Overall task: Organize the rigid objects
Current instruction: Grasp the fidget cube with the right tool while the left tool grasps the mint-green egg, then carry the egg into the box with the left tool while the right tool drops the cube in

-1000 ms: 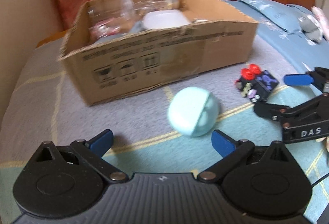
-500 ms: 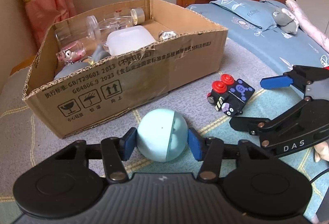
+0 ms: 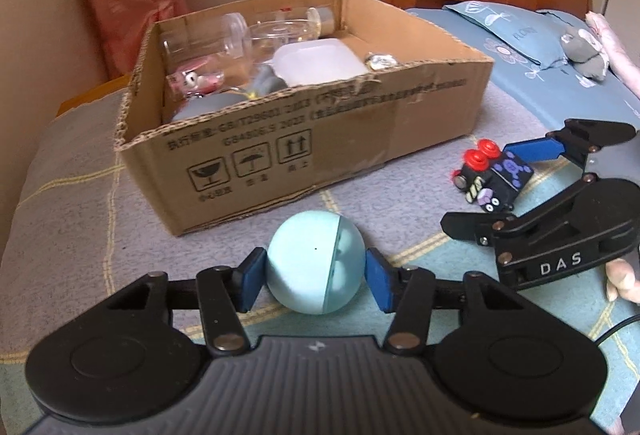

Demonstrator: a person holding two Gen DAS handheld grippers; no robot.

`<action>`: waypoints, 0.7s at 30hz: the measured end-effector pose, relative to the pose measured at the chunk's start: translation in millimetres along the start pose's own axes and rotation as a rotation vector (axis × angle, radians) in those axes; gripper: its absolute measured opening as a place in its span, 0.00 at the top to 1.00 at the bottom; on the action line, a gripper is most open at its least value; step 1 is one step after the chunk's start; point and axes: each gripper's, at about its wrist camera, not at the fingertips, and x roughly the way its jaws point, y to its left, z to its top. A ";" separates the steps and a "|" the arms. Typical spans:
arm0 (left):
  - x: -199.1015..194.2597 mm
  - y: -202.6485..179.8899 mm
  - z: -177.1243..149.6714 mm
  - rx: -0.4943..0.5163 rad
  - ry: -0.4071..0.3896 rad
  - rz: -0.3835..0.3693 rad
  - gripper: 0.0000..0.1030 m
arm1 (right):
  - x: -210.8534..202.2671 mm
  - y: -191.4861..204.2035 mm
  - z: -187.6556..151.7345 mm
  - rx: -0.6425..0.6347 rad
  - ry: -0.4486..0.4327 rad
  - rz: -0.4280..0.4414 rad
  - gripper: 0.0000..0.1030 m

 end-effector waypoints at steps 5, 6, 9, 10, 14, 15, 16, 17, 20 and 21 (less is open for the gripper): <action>3.4 -1.5 1.6 0.004 -0.012 0.011 0.47 | 1.8 6.2 4.0 -0.025 0.001 0.006 0.01; 4.2 -1.3 2.2 0.002 -0.013 0.011 0.47 | 1.5 6.4 4.6 -0.031 0.000 0.006 0.01; 5.8 -0.8 4.0 0.000 -0.015 0.008 0.47 | -0.1 8.4 5.4 -0.054 -0.005 0.008 0.06; 5.9 -0.8 4.3 0.001 -0.015 0.007 0.47 | -0.6 8.8 6.1 -0.058 -0.006 0.008 0.10; 5.6 -0.4 5.3 0.007 -0.008 0.003 0.49 | -3.2 10.4 9.6 -0.077 -0.001 0.006 0.28; 5.2 -0.4 5.5 0.011 -0.004 0.002 0.49 | -4.1 10.5 10.2 -0.082 -0.001 0.002 0.32; 4.7 -0.4 5.8 0.018 0.002 0.000 0.49 | -5.2 10.6 10.9 -0.088 -0.001 0.001 0.41; 4.1 -0.5 6.2 0.027 0.010 -0.003 0.49 | -5.7 10.4 11.7 -0.093 0.004 0.003 0.41; -0.1 -0.6 7.4 0.057 0.038 -0.015 0.49 | -7.6 11.0 12.2 -0.126 0.013 -0.012 0.41; -3.3 -0.8 7.8 0.067 0.046 -0.020 0.49 | -8.0 10.6 13.1 -0.132 0.016 -0.013 0.41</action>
